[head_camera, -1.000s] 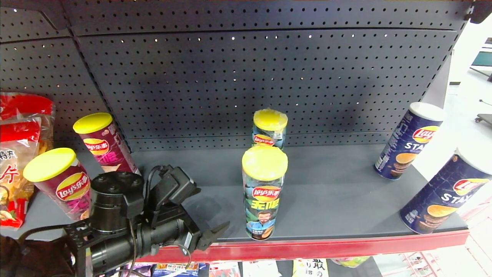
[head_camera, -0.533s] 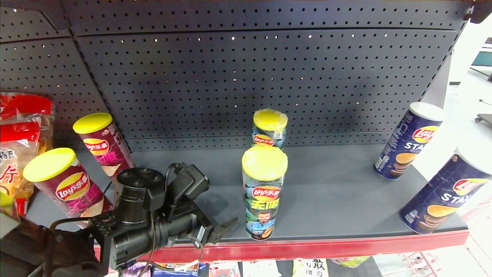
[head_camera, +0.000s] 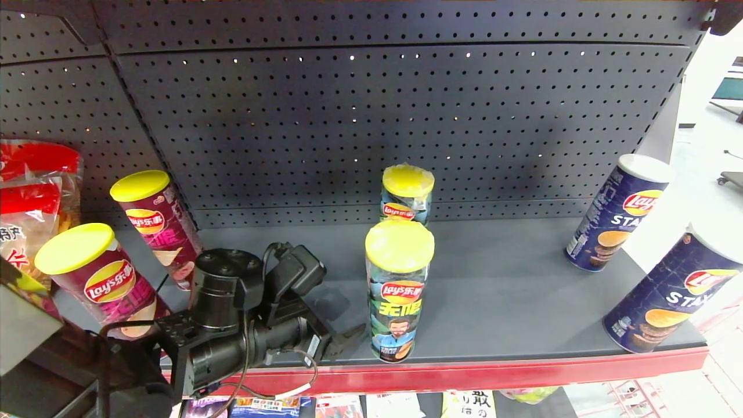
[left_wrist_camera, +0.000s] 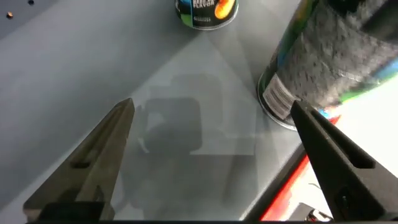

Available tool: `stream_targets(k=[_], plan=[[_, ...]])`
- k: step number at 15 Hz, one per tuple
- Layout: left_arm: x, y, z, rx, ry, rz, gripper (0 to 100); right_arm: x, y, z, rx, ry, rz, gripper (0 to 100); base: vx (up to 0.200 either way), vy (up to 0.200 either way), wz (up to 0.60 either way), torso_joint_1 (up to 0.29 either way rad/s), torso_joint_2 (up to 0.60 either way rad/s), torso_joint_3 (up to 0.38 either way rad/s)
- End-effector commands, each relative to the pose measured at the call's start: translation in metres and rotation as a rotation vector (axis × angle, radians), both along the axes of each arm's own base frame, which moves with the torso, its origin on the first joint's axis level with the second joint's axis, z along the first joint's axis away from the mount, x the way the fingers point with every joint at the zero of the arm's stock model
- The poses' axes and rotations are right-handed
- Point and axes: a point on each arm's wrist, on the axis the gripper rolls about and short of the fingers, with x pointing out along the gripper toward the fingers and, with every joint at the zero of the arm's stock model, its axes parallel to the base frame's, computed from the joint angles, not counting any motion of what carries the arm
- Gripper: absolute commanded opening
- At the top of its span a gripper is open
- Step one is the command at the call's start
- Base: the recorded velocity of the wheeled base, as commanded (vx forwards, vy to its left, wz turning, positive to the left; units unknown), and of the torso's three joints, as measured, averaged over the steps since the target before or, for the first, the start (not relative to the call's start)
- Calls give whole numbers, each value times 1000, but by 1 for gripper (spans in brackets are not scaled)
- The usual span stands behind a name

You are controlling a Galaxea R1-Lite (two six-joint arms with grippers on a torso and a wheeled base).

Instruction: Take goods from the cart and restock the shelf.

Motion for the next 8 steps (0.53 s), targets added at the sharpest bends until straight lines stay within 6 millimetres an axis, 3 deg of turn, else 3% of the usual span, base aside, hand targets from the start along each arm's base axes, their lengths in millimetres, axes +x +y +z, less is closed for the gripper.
stream_targets(k=[1, 8], plan=[[2, -1, -2, 3, 5, 0, 100, 0, 0, 0, -1, 4, 1, 100, 0, 0, 0, 0, 0, 0], [6, -8, -5, 3, 5, -10, 100, 0, 0, 0, -1, 4, 1, 100, 0, 0, 0, 0, 0, 0]])
